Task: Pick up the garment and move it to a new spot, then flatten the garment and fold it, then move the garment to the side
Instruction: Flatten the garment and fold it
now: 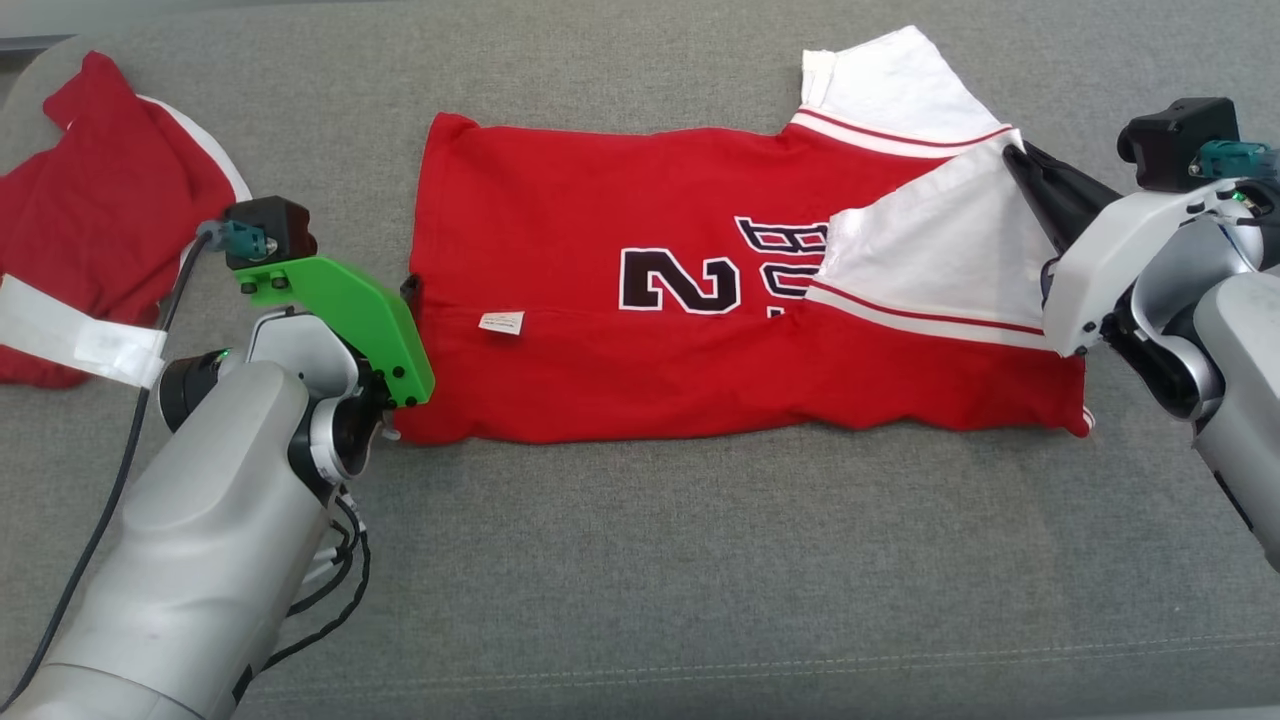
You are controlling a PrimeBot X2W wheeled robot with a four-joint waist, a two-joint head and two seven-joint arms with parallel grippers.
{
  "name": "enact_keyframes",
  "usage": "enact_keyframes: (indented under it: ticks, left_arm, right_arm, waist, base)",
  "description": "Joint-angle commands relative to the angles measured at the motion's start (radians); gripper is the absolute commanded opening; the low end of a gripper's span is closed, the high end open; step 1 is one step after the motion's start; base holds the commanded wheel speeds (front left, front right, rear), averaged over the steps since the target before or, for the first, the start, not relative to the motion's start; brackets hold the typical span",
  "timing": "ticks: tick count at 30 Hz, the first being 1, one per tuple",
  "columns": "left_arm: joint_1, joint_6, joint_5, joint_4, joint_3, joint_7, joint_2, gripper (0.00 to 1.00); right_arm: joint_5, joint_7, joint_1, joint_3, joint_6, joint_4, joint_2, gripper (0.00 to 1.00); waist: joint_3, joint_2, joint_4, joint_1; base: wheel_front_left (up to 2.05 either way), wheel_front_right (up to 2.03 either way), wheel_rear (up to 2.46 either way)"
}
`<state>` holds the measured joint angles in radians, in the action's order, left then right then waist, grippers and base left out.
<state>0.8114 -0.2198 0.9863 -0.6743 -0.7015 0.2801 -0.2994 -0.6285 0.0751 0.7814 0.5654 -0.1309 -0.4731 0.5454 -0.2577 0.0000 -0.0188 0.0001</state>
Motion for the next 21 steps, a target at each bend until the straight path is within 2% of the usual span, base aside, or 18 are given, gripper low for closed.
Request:
enact_keyframes:
  ticks: [1, 5, 8, 10, 14, 18, 21]
  left_arm:
    - [0.017, 0.01, -0.02, -0.009, -0.001, -0.026, -0.001, 1.0]
    - [0.018, 0.044, -0.034, -0.016, -0.001, -0.106, 0.003, 1.0]
    - [0.001, 0.078, -0.08, 0.0, -0.021, -0.195, -0.018, 1.0]
    - [-0.023, 0.055, -0.108, -0.001, -0.025, -0.258, -0.03, 1.0]
    - [-0.091, 0.038, -0.161, 0.039, -0.056, -0.34, -0.049, 1.0]
    - [-0.192, -0.026, -0.206, 0.096, -0.074, -0.424, -0.075, 1.0]
    - [-0.266, -0.077, -0.233, 0.149, -0.082, -0.477, -0.099, 1.0]
  right_arm:
    - [0.002, -0.023, 0.016, 0.001, 0.0, -0.019, -0.006, 1.0]
    - [0.01, -0.057, 0.028, -0.005, 0.0, -0.058, -0.019, 1.0]
    - [0.023, -0.046, 0.013, -0.029, 0.0, -0.08, -0.022, 1.0]
    - [0.019, -0.02, -0.013, -0.059, 0.0, -0.083, -0.034, 1.0]
    - [0.061, 0.061, -0.086, -0.162, 0.0, -0.079, -0.041, 1.0]
    - [0.149, 0.131, -0.204, -0.304, 0.0, -0.024, -0.088, 1.0]
    - [0.227, 0.186, -0.309, -0.409, 0.0, 0.053, -0.15, 1.0]
  waist:
    - [0.001, 0.0, -0.003, -0.0001]
    - [0.01, 0.0, -0.007, -0.0001]
    - [0.029, 0.0, -0.006, -0.0001]
    - [0.044, 0.0, -0.004, -0.0001]
    - [0.086, 0.0, 0.002, -0.0001]
    - [0.127, 0.0, 0.016, -0.0001]
    - [0.151, 0.0, 0.029, -0.0001]
  base:
    - [0.0, 0.0, 0.0]
    - [0.0, 0.0, 0.0]
    - [0.0, 0.0, 0.0]
    - [0.0, 0.0, 0.0]
    - [0.0, 0.0, 0.0]
    - [0.0, 0.0, 0.0]
    - [0.0, 0.0, 0.0]
